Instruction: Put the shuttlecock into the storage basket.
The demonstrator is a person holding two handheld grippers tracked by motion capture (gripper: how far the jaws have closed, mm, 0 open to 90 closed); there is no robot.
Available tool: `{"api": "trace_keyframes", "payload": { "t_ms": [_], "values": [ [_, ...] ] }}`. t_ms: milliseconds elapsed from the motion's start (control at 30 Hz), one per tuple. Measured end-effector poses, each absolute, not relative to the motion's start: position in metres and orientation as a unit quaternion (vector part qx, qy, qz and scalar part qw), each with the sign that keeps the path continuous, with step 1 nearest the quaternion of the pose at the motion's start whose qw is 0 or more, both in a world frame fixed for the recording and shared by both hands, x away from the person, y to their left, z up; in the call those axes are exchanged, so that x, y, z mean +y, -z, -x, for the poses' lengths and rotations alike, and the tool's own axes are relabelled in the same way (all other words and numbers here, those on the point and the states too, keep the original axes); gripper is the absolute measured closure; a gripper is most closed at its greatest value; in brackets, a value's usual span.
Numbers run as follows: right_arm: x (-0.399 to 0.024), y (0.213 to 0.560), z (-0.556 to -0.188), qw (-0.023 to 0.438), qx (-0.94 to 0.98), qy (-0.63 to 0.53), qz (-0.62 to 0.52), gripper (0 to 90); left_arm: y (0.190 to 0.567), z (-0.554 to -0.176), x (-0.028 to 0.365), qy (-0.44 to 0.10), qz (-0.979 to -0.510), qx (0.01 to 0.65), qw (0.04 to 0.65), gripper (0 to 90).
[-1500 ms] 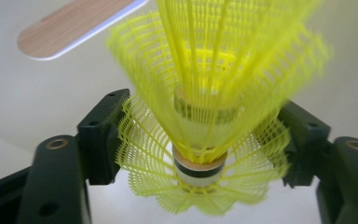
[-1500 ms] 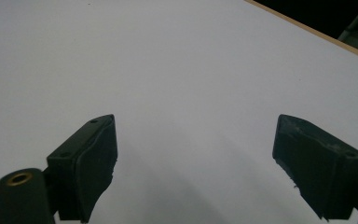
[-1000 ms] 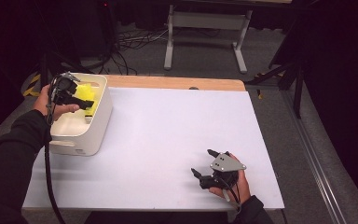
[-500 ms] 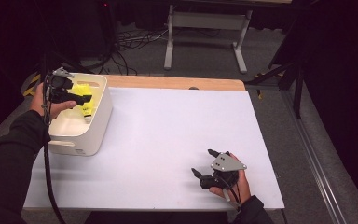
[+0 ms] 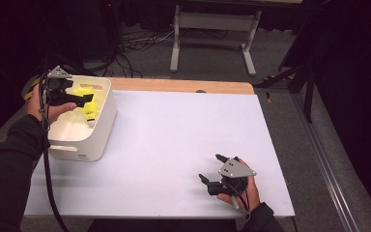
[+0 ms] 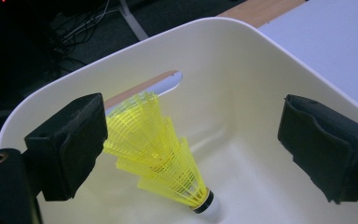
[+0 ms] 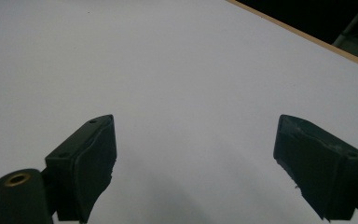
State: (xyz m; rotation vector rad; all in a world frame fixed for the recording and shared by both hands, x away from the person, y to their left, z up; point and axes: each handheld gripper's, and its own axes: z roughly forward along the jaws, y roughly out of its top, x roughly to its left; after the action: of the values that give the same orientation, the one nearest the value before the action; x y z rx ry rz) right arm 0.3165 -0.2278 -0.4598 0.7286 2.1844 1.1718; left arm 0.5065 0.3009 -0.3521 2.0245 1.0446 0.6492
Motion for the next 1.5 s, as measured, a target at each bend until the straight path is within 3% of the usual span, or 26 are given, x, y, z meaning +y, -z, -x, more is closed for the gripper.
{"api": "trace_keyframes", "payload": {
  "t_ms": [733, 1500],
  "values": [
    [-0.231, 0.455, -0.315, 0.284, 0.808, -0.439, -0.271, 14.2, 0.337, -0.481, 0.299, -0.295, -0.777, 0.382, 0.405, 8.6],
    [-0.231, 0.454, -0.315, 0.289, 0.808, -0.435, -0.272, 14.2, 0.331, -0.454, 0.296, -0.298, -0.76, 0.346, 0.462, 7.9]
  ]
}}
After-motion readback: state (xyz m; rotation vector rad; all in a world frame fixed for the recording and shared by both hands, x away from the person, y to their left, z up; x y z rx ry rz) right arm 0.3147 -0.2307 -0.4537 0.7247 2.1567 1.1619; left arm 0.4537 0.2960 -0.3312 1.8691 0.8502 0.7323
